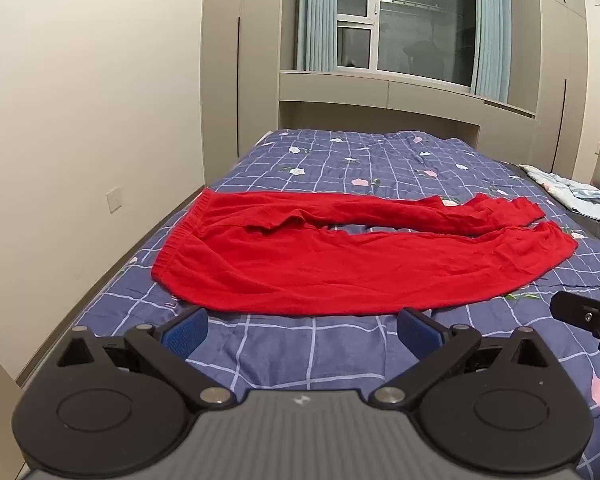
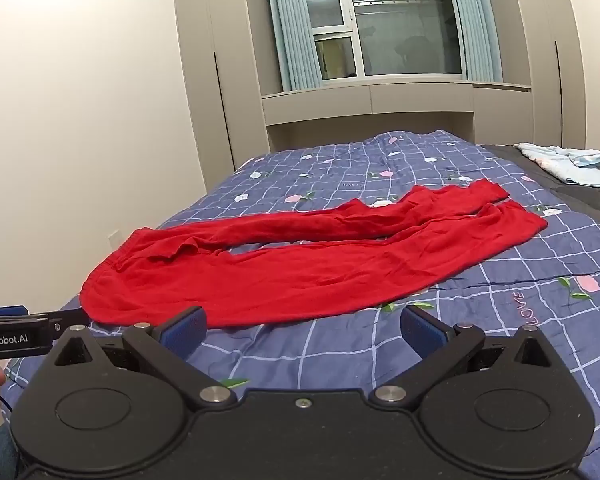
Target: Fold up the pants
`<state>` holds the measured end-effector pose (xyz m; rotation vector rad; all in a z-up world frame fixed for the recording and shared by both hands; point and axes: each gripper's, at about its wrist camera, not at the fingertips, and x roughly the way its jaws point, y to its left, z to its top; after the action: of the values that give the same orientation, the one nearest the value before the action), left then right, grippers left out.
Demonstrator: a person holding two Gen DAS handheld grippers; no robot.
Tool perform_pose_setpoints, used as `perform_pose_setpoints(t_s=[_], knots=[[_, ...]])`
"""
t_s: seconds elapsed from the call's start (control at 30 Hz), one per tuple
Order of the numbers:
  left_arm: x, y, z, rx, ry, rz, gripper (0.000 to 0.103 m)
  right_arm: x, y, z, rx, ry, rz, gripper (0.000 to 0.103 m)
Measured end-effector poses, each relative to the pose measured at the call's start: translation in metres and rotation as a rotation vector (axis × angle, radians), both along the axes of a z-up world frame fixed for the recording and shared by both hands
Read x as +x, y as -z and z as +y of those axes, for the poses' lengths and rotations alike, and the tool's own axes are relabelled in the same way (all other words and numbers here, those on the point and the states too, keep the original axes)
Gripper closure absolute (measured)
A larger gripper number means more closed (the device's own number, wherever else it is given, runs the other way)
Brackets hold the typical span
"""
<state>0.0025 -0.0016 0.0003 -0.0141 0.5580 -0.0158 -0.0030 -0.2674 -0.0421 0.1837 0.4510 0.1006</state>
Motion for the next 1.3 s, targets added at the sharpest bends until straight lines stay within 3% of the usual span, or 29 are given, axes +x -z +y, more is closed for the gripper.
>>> perform_pose_setpoints(t_s=[1.3], knots=[[-0.0056,-0.0039,-0.0002,0.002,0.003,-0.005,0.000,0.0006,-0.0039,-0.0043,0.010,-0.002,0.000,0.000]])
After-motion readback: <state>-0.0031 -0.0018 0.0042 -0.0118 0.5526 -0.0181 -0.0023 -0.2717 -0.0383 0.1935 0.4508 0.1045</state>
